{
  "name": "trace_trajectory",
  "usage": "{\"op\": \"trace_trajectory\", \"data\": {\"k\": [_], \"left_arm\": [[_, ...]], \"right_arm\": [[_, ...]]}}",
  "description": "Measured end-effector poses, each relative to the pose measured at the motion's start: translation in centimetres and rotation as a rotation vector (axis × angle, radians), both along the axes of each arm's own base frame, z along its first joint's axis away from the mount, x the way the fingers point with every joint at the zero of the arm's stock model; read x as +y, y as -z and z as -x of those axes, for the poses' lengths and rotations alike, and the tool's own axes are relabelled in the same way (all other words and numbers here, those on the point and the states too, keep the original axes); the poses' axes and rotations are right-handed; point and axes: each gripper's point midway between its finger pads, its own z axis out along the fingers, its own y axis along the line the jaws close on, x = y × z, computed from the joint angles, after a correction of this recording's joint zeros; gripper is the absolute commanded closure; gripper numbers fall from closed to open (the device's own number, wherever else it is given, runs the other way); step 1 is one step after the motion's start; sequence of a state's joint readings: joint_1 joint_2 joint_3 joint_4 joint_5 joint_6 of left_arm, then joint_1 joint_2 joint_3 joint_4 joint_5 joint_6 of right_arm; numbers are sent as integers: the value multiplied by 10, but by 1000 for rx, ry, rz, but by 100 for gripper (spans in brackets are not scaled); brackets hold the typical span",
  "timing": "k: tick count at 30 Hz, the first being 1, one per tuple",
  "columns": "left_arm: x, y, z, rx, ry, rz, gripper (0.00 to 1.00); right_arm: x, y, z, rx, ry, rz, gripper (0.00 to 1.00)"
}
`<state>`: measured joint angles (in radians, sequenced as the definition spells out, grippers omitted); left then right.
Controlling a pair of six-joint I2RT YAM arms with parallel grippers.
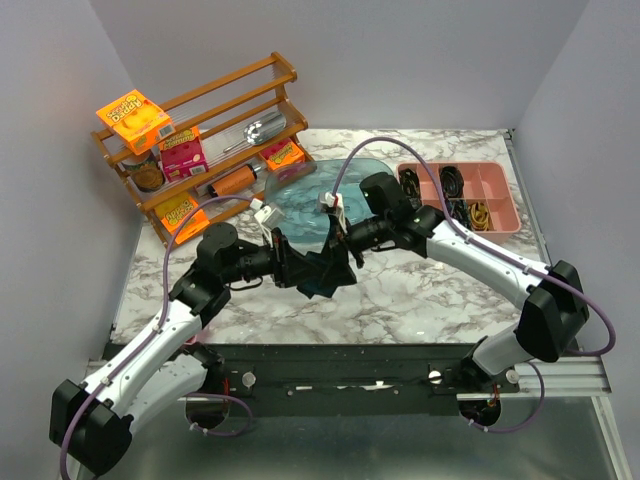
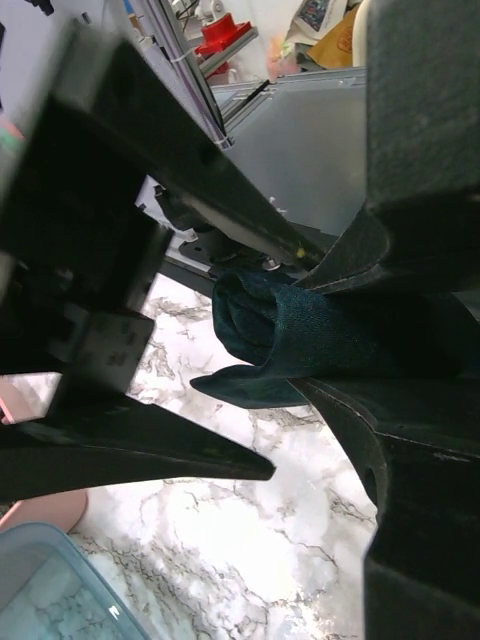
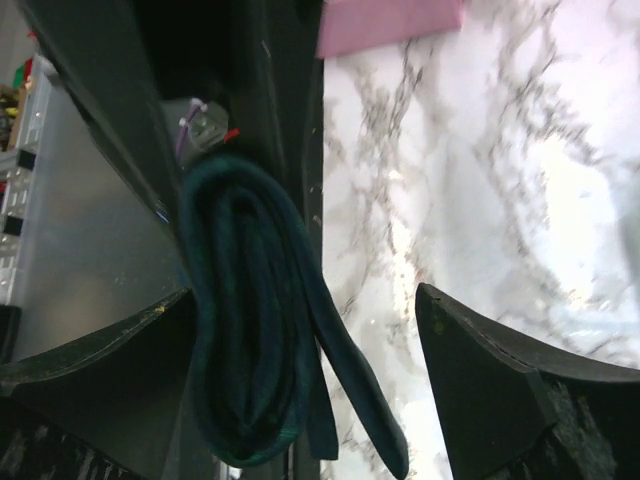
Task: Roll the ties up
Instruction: Place the tie in the storage box.
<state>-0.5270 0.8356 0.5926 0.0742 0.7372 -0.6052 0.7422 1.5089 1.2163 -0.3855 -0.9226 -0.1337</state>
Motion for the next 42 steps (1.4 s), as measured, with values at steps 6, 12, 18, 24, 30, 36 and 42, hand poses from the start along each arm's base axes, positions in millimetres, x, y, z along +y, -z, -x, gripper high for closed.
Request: {"op": "trace_trajectory", "data": {"k": [6,12,18,24,30,36,42], "left_arm": [[2,-7,2,-28,-3,12,100],[2,-9,2,-38,-4,17,100],[2,-8,1,-41,-13,14,100],[2,-7,-3,-46,-37,6,100],[3,-4,-3,-38,-42,-3,100],[2,-3,-4,-38,-50,-8,100],[2,-4,-7,-54,-64,-14,100]], "right_arm": [[-15,28,18,84,-13,76,14],[-18,28,20,94,-13,81,19],[-19,15,26,94,-25,49,35],[-18,3,33,129,-50,13,41],[-17,7,34,182,-49,23,45],[-14,5,31,208,-37,28,53],[-11,4,27,232,-25,34,60]]}}
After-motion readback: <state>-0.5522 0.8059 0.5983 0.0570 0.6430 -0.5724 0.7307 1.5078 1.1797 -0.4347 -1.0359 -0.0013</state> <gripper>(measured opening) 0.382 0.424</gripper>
